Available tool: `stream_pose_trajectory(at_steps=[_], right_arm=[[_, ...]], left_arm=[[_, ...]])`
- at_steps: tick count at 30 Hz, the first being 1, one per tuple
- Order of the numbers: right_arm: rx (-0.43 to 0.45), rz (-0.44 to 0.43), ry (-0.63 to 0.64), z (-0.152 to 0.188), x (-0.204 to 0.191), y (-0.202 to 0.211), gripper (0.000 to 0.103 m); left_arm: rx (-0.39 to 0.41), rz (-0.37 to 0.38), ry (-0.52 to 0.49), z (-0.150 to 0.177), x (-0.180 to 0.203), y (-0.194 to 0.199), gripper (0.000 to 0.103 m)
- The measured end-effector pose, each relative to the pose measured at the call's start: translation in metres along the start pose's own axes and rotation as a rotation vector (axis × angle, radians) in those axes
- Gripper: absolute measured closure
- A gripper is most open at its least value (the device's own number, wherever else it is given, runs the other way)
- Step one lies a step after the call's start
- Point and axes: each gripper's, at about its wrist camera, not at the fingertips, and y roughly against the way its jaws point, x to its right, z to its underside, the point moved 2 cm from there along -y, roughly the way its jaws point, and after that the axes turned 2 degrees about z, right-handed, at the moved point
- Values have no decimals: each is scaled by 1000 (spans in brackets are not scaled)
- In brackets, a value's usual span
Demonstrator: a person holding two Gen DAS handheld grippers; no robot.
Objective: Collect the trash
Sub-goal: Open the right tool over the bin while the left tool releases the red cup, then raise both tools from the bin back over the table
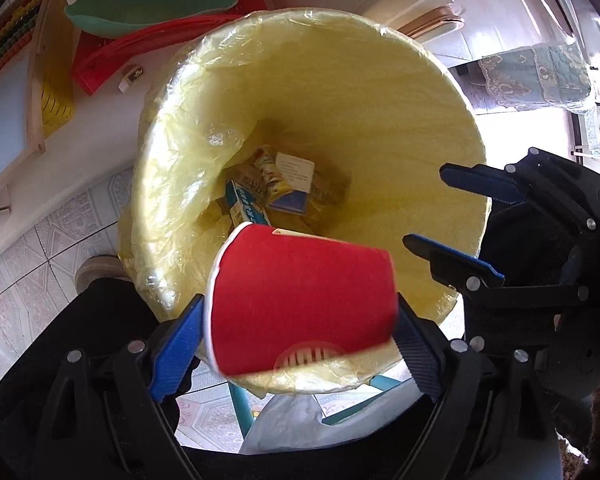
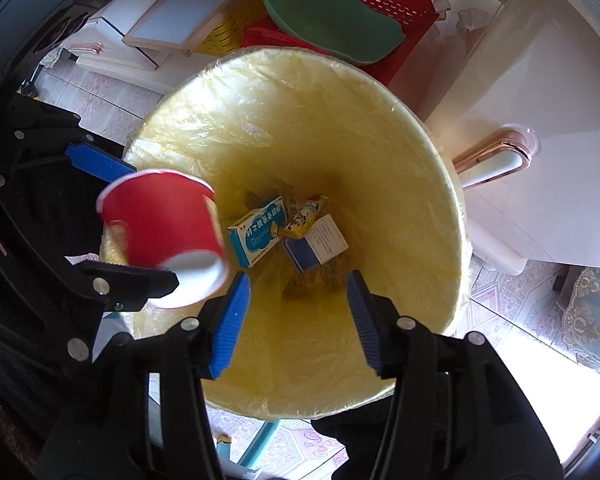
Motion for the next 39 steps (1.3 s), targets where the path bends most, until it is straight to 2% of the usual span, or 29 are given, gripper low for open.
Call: stream_pose_trajectory(at_steps=[6, 11, 14, 18, 21, 24, 28, 30, 33, 36, 39], right_arm=[[2, 9, -8, 0, 2, 3, 52], [21, 2, -28, 3, 7, 17, 47], [59, 2, -31, 8, 8, 41, 40], [122, 13, 30, 15, 6, 91, 32], [192, 18, 78, 18, 8, 140, 22], [248, 5, 81, 11, 19, 185, 19], [340, 47, 88, -15, 34, 239, 16], [373, 63, 94, -30, 39, 260, 15], [408, 50, 68, -51, 51, 284, 14], [429, 41, 25, -71, 61, 299, 14], [427, 49, 17, -89, 64, 303, 14]], left_arm=[[-1, 6, 1, -2, 1, 0, 12], [10, -2, 9, 1, 3, 7, 11], [17, 0, 14, 12, 5, 18, 11], [40, -60, -14, 38, 14, 43, 11], [93, -106, -38, 60, 17, 81, 11], [181, -166, -69, 74, 20, 137, 11], [346, -416, -171, 80, 31, 217, 7], [381, -497, -238, 78, 37, 246, 7], [402, -471, -313, 66, 41, 285, 7], [403, -474, -260, 46, 36, 314, 7], [368, -428, -219, 26, 29, 332, 7]])
